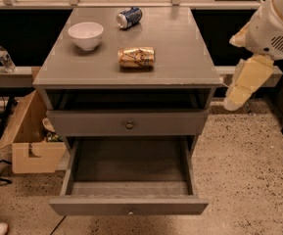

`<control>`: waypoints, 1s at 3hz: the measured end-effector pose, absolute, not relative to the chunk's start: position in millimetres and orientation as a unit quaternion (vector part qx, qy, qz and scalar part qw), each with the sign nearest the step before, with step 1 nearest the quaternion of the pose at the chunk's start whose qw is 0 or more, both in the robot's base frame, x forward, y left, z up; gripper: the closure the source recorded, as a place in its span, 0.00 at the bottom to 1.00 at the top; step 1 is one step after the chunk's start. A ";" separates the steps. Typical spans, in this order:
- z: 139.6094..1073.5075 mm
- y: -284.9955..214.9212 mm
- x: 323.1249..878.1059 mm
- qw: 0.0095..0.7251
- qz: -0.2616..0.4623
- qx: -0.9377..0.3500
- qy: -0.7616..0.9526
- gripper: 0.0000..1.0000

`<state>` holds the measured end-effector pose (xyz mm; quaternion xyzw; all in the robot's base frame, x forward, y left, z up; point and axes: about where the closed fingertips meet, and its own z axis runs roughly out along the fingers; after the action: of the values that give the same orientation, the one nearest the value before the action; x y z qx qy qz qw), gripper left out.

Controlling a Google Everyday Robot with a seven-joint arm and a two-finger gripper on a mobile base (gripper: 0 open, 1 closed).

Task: Place orange can into middle drawer

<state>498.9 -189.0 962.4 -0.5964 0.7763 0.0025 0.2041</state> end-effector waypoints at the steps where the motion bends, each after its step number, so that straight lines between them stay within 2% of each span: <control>1: 955.8 -172.6 518.1 0.222 0.010 -0.604 0.765 0.00; 3: 944.4 -91.3 611.7 0.272 0.028 -0.631 0.726 0.00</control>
Offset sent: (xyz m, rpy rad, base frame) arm 0.1198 0.0988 -0.0136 0.1121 -0.1213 0.1666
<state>611.7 -91.3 944.4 -0.6308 0.7261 0.0276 0.2722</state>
